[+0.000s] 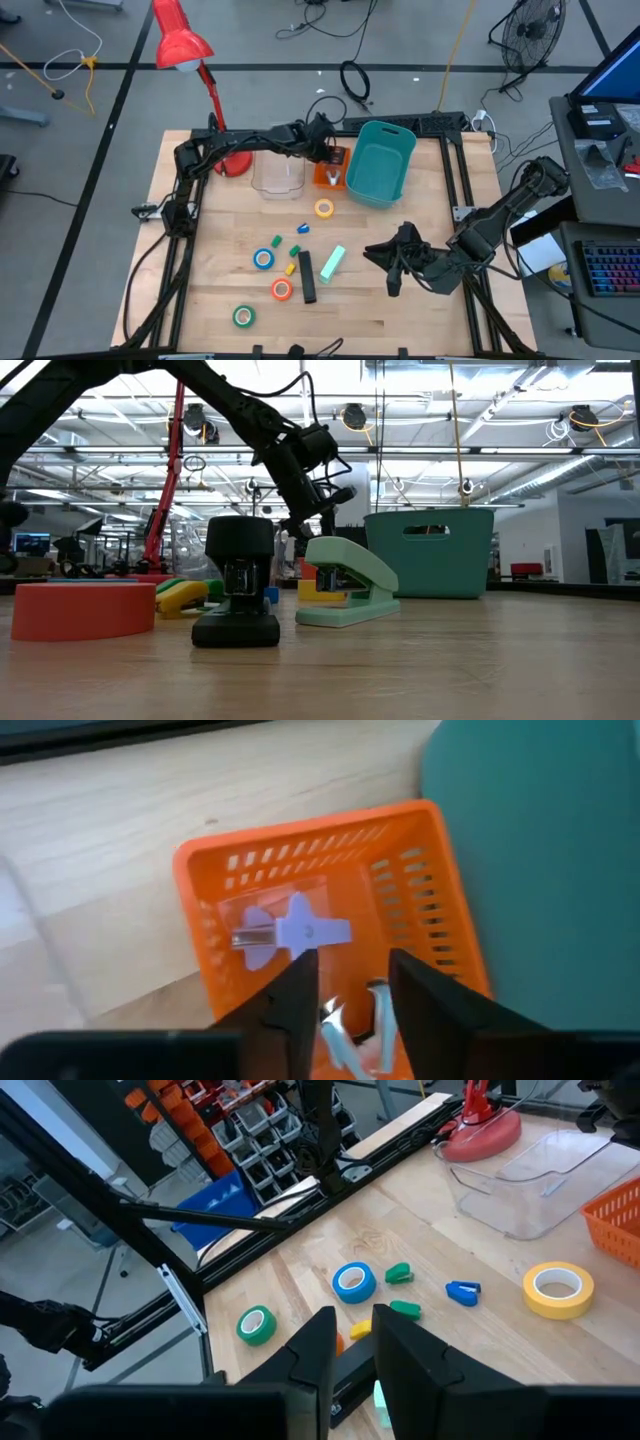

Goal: Pick and place Stapler, Stapler remover, tape
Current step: Put the blue tape into the green bin

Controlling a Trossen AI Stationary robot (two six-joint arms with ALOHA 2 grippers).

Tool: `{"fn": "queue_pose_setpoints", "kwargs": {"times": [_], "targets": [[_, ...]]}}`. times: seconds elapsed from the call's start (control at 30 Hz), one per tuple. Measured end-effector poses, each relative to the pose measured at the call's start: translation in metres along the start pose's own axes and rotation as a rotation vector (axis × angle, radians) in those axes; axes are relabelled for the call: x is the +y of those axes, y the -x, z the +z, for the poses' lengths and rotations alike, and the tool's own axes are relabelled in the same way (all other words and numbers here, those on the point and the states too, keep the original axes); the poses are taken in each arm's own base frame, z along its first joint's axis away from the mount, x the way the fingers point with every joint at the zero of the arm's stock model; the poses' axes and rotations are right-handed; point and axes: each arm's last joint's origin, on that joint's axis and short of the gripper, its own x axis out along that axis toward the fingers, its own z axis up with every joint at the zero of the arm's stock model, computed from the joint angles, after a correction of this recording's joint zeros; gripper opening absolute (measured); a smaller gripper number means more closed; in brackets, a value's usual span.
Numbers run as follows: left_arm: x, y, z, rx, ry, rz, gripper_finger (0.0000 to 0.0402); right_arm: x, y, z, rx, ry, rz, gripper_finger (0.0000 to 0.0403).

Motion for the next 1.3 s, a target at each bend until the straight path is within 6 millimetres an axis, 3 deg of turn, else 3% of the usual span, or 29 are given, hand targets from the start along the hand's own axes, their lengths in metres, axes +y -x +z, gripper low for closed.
{"fn": "queue_pose_setpoints", "kwargs": {"times": [0.33, 0.47, 0.6, 0.87, 1.03, 1.3], "targets": [[-0.015, 0.002, 0.001, 0.074, -0.013, -0.248, 0.0147, 0.0, 0.0, 0.0, 0.0, -0.001, -0.001, 0.0061], [-0.023, 0.011, 0.002, 0.088, -0.04, -0.318, 0.0147, 0.0, 0.0, 0.0, 0.0, -0.005, -0.001, 0.0061], [-0.025, 0.035, 0.007, 0.043, -0.101, -0.301, 0.0147, 0.0, 0.0, 0.0, 0.0, -0.007, -0.001, 0.0061], [-0.027, 0.107, 0.016, -0.068, -0.258, -0.265, 0.0147, -0.001, -0.001, 0.001, -0.002, -0.009, -0.007, 0.0061], [-0.039, 0.153, -0.01, 0.021, -0.424, -0.315, 0.0147, -0.003, -0.004, 0.003, -0.008, -0.001, -0.017, 0.0061], [-0.062, 0.206, -0.088, 0.202, -0.653, -0.235, 0.0147, -0.008, -0.011, 0.01, -0.023, 0.048, -0.049, 0.0061]]}}
